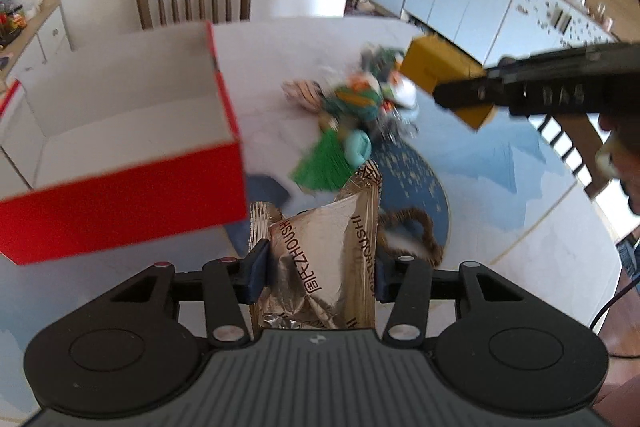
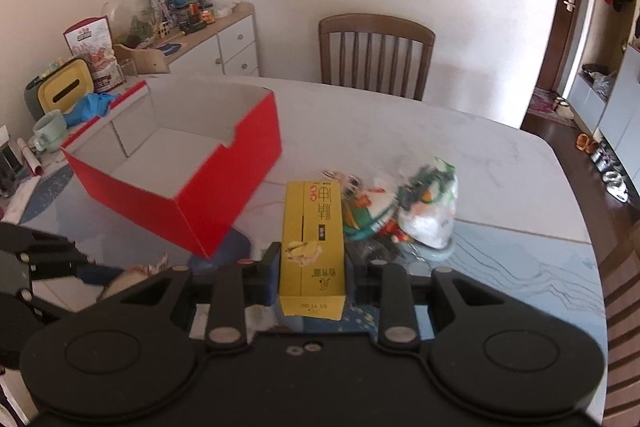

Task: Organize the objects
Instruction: 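Lift and carry the bag and yellow box over the red-and-white cardboard box, then lower the bag into the box and open the left tool while the right tool releases the yellow box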

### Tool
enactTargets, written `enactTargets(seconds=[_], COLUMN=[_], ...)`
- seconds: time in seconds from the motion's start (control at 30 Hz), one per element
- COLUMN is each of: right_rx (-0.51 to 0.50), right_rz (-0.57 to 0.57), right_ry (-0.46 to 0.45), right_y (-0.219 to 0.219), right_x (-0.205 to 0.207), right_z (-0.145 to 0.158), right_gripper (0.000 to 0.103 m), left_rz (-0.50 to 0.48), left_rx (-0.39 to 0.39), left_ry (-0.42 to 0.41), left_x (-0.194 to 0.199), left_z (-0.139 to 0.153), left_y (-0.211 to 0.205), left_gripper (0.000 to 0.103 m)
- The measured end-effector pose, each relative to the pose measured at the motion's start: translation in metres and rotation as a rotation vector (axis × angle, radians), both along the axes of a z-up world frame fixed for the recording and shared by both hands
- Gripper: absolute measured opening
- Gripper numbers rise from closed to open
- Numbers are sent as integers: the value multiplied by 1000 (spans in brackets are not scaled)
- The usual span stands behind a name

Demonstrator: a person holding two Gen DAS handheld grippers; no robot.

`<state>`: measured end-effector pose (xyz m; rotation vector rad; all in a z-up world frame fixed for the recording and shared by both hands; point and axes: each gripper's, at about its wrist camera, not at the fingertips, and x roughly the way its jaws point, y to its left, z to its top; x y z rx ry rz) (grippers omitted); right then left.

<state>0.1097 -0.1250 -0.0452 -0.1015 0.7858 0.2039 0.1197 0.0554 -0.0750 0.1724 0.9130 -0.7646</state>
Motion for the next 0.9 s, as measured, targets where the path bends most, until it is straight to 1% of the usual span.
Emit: enactTargets(seconds=[0.23,0.37,0.5,0.6,0.73,0.77,0.9], right_rx=[26,36,30,14,7,12,-16], right_rz=[68,115,178,204,213,298,302], right_ry=[-26,-43,-58,-62,-34,-26,-6], right_y=[31,55,82,105,131,138,162], right_x=[20,34,49,62,83,89,106], right_z=[18,26,30,29,21,19,7], right_gripper=[29,29,29,29,28,28,28], left_rz=[24,61,99,130,160,169,192], left_rx=[-31,-46,-34,-16,25,39,77], left_ry=[-52,-62,-91,-94,-97,-99,-78], left_x=[29,56,86,111,140,148,178], left_z=[35,50,59,60,54,52,37], left_y=[27,46,63,74,87,89,96], left_gripper=[48,48,48,48,48,48,48])
